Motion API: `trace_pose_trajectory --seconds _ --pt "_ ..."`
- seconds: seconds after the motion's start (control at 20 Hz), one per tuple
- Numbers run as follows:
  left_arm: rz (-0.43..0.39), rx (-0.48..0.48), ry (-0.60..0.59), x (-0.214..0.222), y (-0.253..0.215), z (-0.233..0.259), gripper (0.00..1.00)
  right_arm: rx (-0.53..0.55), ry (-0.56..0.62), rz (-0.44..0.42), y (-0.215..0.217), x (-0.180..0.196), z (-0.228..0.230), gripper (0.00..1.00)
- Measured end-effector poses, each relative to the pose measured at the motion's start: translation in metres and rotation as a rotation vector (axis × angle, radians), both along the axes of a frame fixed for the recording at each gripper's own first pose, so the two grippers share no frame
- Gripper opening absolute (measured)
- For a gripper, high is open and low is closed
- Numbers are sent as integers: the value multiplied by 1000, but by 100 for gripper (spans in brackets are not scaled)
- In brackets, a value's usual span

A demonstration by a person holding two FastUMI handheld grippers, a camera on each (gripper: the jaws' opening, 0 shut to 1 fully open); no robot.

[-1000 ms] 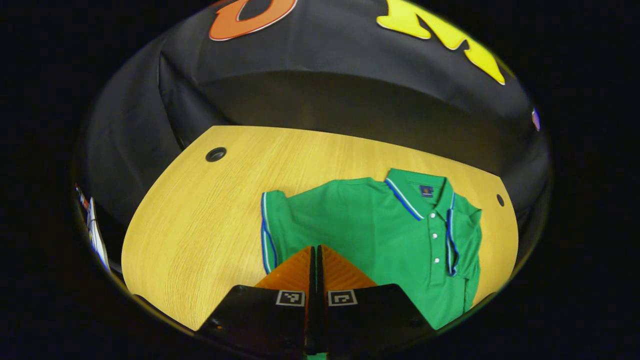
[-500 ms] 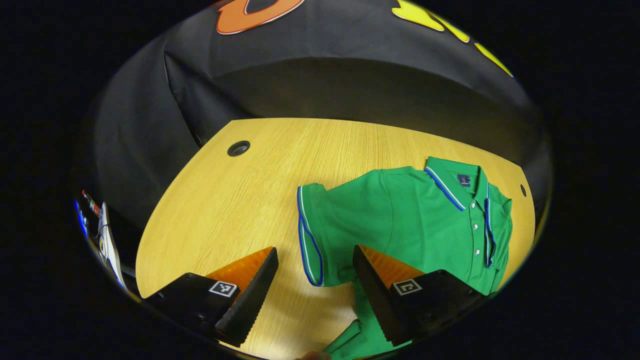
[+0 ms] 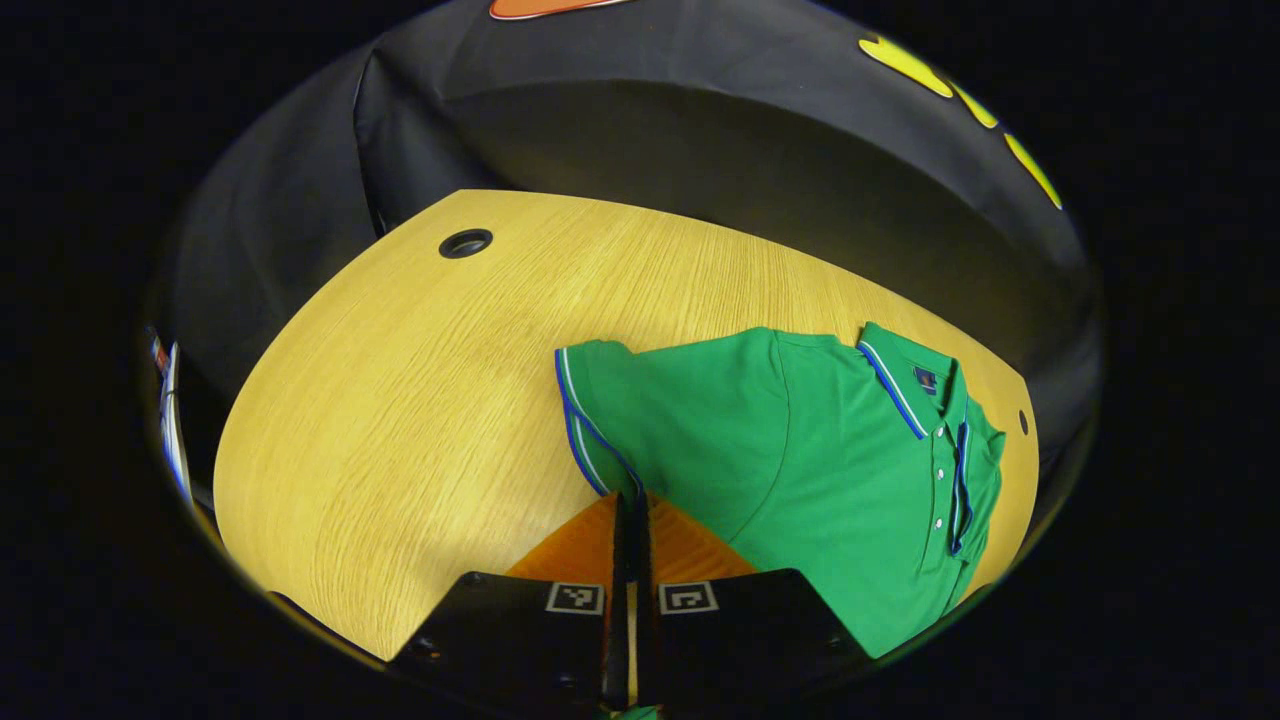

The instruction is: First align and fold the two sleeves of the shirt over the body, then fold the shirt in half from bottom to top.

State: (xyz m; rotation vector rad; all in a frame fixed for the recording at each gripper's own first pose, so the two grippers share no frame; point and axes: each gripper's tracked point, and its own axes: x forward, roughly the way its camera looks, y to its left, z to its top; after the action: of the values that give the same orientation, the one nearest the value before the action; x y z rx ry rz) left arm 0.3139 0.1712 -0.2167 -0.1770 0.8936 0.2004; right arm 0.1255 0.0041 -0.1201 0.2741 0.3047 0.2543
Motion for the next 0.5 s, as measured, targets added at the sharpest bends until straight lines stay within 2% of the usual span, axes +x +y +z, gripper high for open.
trace_pose_trajectory --seconds 0.05,0.25,0.35,0.5 --pt "-1 6 13 -2 -2 0 5 -1 -1 1 0 -1 0 96" --pt "-32 63 -33 6 -22 20 4 3 -12 -6 -3 -1 4 92" --pt "-62 91 -52 9 -38 34 3 8 -9 -12 -6 0 4 96" --pt "-134 129 -72 15 -72 44 4 23 -4 -18 -11 1 3 96"
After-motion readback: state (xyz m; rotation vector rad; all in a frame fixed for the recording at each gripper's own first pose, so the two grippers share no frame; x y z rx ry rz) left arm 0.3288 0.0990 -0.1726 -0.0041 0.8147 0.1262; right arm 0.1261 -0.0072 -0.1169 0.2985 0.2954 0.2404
